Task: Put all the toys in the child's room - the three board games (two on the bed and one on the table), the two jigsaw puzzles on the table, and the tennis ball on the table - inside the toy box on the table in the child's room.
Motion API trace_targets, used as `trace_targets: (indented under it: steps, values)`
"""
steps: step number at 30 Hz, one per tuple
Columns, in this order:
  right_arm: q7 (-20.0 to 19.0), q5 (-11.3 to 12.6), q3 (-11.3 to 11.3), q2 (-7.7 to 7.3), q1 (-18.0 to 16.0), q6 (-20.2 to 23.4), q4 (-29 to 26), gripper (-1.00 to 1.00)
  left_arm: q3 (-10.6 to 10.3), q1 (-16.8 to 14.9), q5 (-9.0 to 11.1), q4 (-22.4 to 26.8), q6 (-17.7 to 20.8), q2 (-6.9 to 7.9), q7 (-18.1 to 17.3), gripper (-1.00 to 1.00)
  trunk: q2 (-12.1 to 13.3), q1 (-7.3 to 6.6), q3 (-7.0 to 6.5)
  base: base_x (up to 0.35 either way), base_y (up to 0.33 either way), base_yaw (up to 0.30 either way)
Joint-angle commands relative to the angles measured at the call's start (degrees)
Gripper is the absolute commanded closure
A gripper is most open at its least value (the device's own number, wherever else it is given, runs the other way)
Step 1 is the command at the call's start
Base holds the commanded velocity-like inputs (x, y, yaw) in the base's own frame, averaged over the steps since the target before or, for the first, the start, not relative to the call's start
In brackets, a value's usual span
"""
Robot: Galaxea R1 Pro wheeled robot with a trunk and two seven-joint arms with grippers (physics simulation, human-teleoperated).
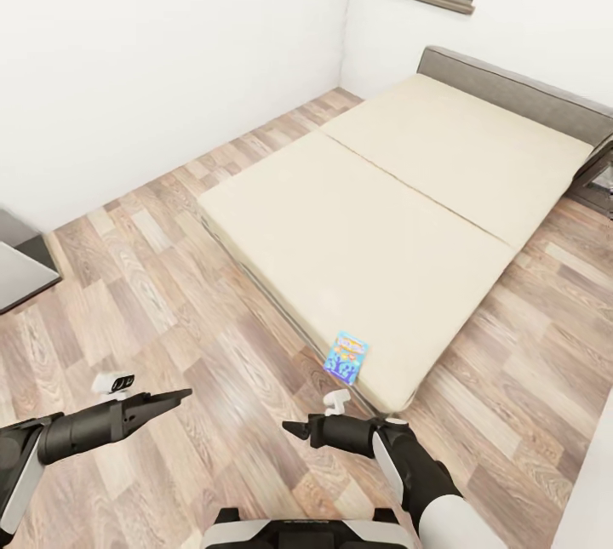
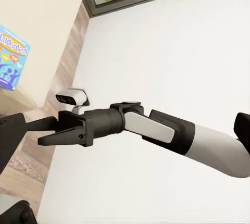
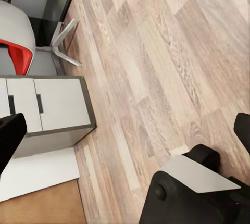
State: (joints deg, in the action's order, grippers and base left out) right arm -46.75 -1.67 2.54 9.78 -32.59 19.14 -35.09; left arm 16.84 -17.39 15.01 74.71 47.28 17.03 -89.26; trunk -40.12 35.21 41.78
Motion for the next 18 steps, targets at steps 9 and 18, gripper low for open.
trace_targets:
  steps: [9, 18]
  values:
    - [-0.2, -0.2, 0.3, 0.06, 0.0, 0.4, 0.0, -1.0, 0.1, 0.0, 0.0, 0.0, 0.6, 0.17, -0.3, -1.0, 0.0, 0.02, -0.64, 0.0, 0.269, -0.207]
    - [-0.2, -0.2, 0.3, 0.06, 0.0, 0.3, 0.0, -1.0, 0.1, 0.0, 0.0, 0.0, 0.6, 0.2, -0.3, -1.0, 0.0, 0.02, -1.32, 0.0, 0.285, -0.206]
